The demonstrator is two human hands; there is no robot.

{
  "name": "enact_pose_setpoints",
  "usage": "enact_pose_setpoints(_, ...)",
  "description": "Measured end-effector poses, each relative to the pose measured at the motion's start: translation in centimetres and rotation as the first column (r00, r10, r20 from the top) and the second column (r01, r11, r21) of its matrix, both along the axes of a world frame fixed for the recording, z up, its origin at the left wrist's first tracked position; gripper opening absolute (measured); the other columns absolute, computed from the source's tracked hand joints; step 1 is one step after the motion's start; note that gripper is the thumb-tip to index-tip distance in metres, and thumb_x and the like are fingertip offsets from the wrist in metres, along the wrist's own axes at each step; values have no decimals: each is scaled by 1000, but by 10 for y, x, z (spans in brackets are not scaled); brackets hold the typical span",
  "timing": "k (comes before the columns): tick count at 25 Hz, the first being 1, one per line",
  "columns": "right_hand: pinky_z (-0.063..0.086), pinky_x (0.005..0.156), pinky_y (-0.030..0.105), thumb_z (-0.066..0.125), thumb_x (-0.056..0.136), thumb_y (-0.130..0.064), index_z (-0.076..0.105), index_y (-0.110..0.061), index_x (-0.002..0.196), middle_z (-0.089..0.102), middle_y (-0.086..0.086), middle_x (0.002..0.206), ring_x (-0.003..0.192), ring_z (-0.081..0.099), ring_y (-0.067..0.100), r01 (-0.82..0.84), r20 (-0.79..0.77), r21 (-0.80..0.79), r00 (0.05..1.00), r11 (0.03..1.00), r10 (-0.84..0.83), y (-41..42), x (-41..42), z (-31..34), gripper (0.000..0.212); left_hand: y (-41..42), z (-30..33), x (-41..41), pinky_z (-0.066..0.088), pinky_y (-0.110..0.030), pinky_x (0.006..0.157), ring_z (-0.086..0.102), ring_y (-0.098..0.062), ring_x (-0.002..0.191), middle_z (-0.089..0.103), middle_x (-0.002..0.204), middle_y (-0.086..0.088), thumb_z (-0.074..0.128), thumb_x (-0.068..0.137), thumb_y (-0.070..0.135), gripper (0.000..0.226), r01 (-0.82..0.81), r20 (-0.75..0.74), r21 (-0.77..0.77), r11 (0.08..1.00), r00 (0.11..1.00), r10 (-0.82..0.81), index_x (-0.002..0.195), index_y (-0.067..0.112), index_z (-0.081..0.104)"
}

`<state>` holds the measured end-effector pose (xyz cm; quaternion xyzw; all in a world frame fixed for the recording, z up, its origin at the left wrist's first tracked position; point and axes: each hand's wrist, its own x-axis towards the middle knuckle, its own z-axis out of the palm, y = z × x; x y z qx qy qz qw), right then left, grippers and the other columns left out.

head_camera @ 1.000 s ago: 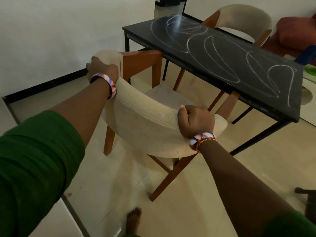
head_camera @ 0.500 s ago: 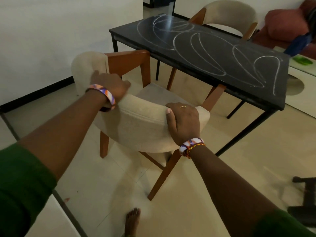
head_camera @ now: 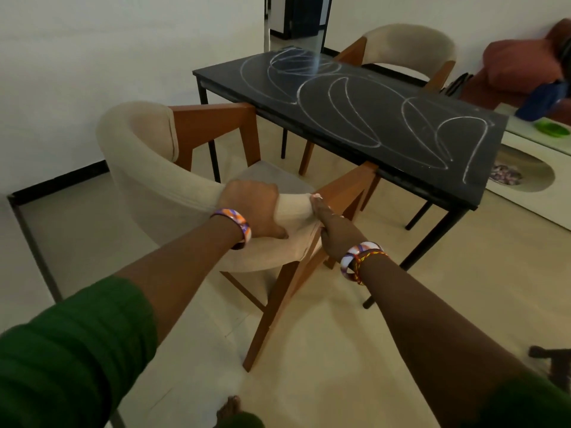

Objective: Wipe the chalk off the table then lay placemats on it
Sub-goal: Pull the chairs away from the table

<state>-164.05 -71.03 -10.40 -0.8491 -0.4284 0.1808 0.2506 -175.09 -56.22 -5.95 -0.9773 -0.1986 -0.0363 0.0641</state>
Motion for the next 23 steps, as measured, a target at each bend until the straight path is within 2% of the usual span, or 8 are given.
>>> enact_pose_setpoints(2, 21, 117, 37, 31, 100, -7, 12, -28, 150, 21, 4, 157, 141, 27, 29, -30, 10, -5, 1000, 1000, 30, 1, 6, 2, 58, -1, 4, 1, 47, -31, 79, 60, -20, 93, 63, 108, -4, 60, 67, 72, 76, -12, -41, -14, 1000, 999, 11, 120, 18, 51)
enact_pose_setpoints(5, 28, 105, 13, 30, 101, -9, 26, -20, 148, 28, 6, 153, 140, 28, 24, -84, -66, 70, 994, 994, 89, -1, 17, 1, 48, -4, 10, 7, 45, -29, 74, 57, -18, 86, 63, 105, -4, 60, 66, 74, 78, -67, -153, 4, 998, 986, 67, 120, 18, 51)
enact_pose_setpoints(6, 32, 103, 11, 30, 101, -10, 27, -23, 147, 29, 7, 153, 140, 29, 26, -93, -54, 97, 994, 991, 98, -2, 19, -1, 48, -4, 12, 11, 43, -27, 71, 54, -16, 83, 62, 103, -3, 60, 64, 75, 79, -91, -201, 11, 996, 975, 91, 119, 18, 52)
enact_pose_setpoints(9, 32, 112, 40, 32, 99, -8, 21, -35, 148, 31, 11, 152, 137, 33, 35, -150, 94, 82, 985, 985, 142, -8, 32, -9, 57, -4, 13, 29, 38, -25, 70, 50, -13, 82, 55, 94, 2, 67, 61, 71, 77, -175, -340, -58, 983, 929, 145, 118, 20, 53)
enact_pose_setpoints(14, 48, 91, 31, 40, 96, -7, 35, -31, 144, 50, 3, 141, 119, 54, 23, -408, 187, 46, 900, 912, 393, -20, 84, -6, 54, -16, 5, 75, 37, -23, 73, 53, -15, 90, 58, 103, 2, 74, 60, 63, 76, -343, -437, -218, 914, 871, 223, 119, 21, 52)
enact_pose_setpoints(17, 48, 88, 32, 40, 97, -12, 45, -22, 139, 59, 7, 129, 111, 59, 24, -436, 288, -199, 830, 877, 478, -43, 141, -5, 44, -39, -22, 131, 43, -26, 79, 57, -21, 93, 58, 105, -2, 72, 68, 57, 64, -380, -342, -281, 881, 897, 278, 113, 16, 52)
enact_pose_setpoints(20, 48, 88, 31, 40, 97, -20, 53, -21, 133, 62, 6, 123, 107, 60, 24, -311, 302, -297, 866, 903, 398, -86, 207, 6, 38, -73, -38, 203, 48, -40, 90, 57, -28, 103, 59, 114, -10, 65, 80, 46, 50, -353, -98, -305, 884, 935, 340, 114, 12, 53)
enact_pose_setpoints(23, 50, 84, 31, 39, 98, -24, 57, -24, 128, 64, 3, 119, 105, 62, 23, -144, 340, -259, 912, 955, 230, -144, 266, 23, 35, -132, -30, 275, 45, -37, 91, 55, -27, 109, 60, 118, -8, 54, 88, 34, 36, 45, 94, -178, 983, 995, -28, 117, 14, 59)
